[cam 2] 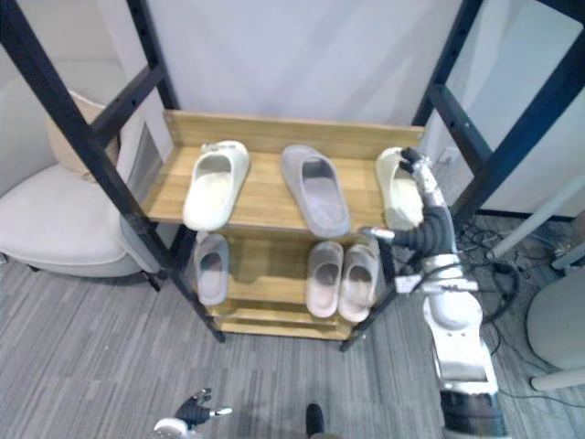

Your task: Organize the slippers on the shoe rack

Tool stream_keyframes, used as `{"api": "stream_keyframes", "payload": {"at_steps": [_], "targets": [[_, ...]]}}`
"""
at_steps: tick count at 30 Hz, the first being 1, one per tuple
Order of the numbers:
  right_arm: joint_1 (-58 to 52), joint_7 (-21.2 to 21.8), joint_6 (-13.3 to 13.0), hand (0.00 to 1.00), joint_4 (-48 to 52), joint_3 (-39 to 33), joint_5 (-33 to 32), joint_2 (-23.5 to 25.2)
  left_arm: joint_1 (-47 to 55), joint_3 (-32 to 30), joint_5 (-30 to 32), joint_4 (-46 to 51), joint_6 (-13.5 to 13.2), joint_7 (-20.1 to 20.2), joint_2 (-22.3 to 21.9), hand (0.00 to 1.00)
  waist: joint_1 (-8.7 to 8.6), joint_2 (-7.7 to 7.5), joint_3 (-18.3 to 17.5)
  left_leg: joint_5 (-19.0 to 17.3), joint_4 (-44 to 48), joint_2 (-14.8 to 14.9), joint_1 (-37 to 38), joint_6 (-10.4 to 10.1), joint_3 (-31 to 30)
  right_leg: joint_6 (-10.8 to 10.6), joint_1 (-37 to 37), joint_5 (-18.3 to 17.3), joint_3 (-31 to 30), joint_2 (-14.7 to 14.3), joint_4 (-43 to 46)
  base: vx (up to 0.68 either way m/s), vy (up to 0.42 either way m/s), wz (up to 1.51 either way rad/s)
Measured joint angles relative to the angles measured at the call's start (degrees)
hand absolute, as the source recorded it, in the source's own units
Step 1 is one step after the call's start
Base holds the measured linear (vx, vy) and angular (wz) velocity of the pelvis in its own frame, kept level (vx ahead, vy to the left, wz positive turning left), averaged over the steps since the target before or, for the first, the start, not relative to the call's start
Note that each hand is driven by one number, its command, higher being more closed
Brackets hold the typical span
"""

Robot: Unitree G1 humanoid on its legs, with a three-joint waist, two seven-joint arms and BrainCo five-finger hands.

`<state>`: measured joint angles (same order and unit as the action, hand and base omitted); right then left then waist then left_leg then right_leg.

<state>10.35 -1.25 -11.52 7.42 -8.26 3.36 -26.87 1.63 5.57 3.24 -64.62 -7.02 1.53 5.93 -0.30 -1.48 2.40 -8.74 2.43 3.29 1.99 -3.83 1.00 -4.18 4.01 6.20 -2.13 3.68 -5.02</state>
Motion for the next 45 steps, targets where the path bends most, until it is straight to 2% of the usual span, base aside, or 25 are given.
{"api": "stream_keyframes", "payload": {"at_steps": [10,14,22,31,42,43,45], "targets": [[11.13,-2.13,2.97,0.0,-10.98,2.02,0.71,-3.35,0.01,0.0,-0.07,1.07,0.19,0.0,0.23,0.0,0.35,-0.62,0.45,0.0,-0.35,-0.03,-0.16,0.01,-0.05,-0.08,0.33,-0.13,0.03,0.0,0.0,0.0,0.0,0.0],[14.9,-2.19,3.3,0.0,-14.96,2.76,1.04,-3.53,0.0,-0.01,-0.12,1.27,0.19,0.0,0.38,0.0,0.5,-0.85,0.79,0.0,-0.26,-0.08,-0.93,0.0,-0.05,-0.08,1.11,-0.11,0.01,0.03,0.0,0.0,0.0,0.0],[25.58,-2.21,5.36,0.0,-27.05,9.06,1.12,-4.81,-0.03,-0.02,-1.26,2.14,0.21,-0.07,0.44,0.0,1.16,-0.87,1.37,0.0,-0.19,-0.11,-1.92,0.01,-0.32,-0.06,2.05,-0.1,0.19,0.02,0.02,0.0,0.001,0.0],[32.95,-1.91,5.82,0.0,-35.16,13.53,1.07,-4.95,-0.6,-0.12,-3.34,3.26,0.14,-0.11,0.61,0.0,2.64,-0.79,3.99,0.0,-0.2,-0.09,-2.19,0.01,-0.83,-0.03,1.98,-0.12,0.59,0.04,0.02,0.0,0.001,0.01],[39.34,-0.37,6.49,0.0,-42.57,17.48,1.04,-4.96,-1.07,-0.14,-4.11,4.24,0.05,-0.19,0.85,0.0,3.42,-0.63,6.23,0.02,-0.07,-0.02,-3.12,-0.01,-2.29,0.16,2.08,-0.28,2.01,0.1,0.02,0.01,0.003,0.06],[40.12,0.16,6.51,1.0,-43.47,17.84,1.04,-4.9,-1.08,-0.14,-4.53,4.3,0.02,-0.2,0.86,0.0,3.47,-0.61,6.35,0.03,-0.07,-0.01,-3.21,-0.01,-2.36,0.17,2.13,-0.28,2.08,0.09,0.02,0.0,0.005,0.03],[41.02,0.37,6.51,1.0,-44.53,18.09,1.03,-4.81,-1.1,-0.13,-4.55,4.34,-0.02,-0.24,0.84,0.0,3.52,-0.53,6.48,0.03,-0.04,0.0,-3.36,-0.02,-2.62,0.17,2.15,-0.29,2.3,0.09,0.02,0.01,0.006,0.06]]}}
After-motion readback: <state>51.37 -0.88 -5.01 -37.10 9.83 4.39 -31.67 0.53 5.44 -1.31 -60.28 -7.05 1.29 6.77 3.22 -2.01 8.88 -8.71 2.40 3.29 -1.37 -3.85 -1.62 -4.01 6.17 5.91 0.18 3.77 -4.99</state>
